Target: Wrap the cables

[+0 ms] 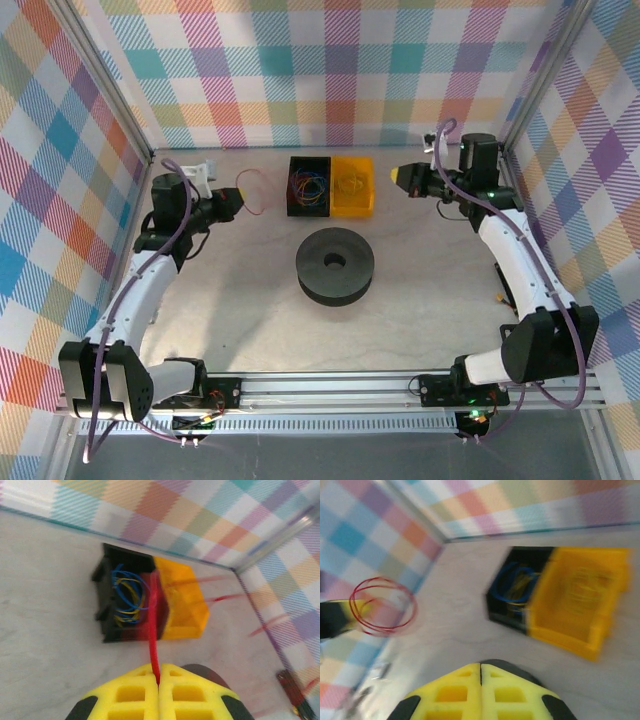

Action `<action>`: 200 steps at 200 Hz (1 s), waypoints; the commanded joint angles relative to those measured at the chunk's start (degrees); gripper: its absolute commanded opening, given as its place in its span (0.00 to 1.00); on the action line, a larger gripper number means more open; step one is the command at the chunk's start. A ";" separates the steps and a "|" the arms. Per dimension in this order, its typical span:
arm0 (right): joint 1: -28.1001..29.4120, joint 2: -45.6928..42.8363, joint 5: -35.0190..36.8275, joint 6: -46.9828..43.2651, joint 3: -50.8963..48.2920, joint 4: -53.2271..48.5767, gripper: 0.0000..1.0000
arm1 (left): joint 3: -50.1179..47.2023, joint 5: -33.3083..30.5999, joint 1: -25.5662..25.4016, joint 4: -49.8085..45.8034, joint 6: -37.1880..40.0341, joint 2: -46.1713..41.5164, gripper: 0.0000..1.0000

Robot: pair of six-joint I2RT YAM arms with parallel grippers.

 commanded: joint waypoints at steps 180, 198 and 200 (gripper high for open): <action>13.81 2.29 -0.61 5.49 8.07 -5.15 0.99 | 16.60 -18.59 -14.22 -19.70 7.99 2.64 0.00; 17.71 5.96 2.92 5.65 11.16 -6.76 0.99 | 17.04 -20.87 -16.57 -19.55 7.78 3.71 0.00; 18.15 6.40 3.32 5.53 11.52 -6.91 0.99 | 17.08 -21.08 -16.76 -19.49 7.79 3.80 0.00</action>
